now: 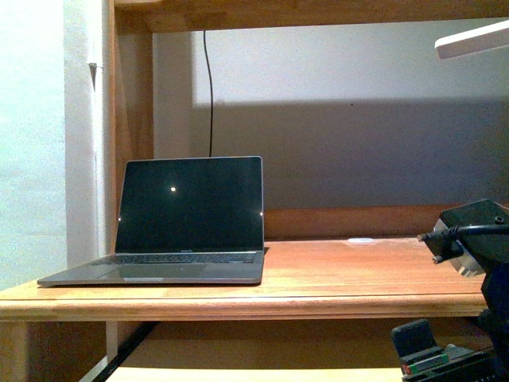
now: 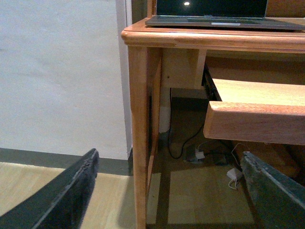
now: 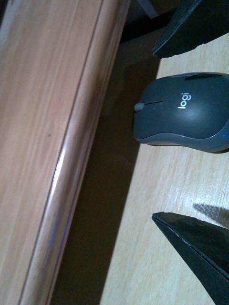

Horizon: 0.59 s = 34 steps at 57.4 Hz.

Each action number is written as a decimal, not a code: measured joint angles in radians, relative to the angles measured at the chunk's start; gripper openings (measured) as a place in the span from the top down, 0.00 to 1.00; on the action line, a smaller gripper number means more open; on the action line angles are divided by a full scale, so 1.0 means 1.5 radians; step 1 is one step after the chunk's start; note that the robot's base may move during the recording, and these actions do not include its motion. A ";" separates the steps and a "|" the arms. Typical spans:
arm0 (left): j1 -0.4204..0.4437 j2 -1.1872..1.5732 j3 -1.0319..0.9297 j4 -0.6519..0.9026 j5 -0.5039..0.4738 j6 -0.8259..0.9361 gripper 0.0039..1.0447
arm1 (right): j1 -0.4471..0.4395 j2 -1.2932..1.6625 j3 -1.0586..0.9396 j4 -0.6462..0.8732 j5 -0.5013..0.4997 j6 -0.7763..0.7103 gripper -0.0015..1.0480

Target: Place mouse

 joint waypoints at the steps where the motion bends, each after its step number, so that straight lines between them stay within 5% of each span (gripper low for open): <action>1: 0.000 0.000 0.000 0.000 0.000 0.000 0.06 | -0.001 0.003 0.003 -0.008 0.001 0.001 0.07; 34: 0.000 0.000 0.000 0.000 0.000 0.000 0.07 | -0.032 0.052 0.069 -0.131 -0.002 0.068 0.07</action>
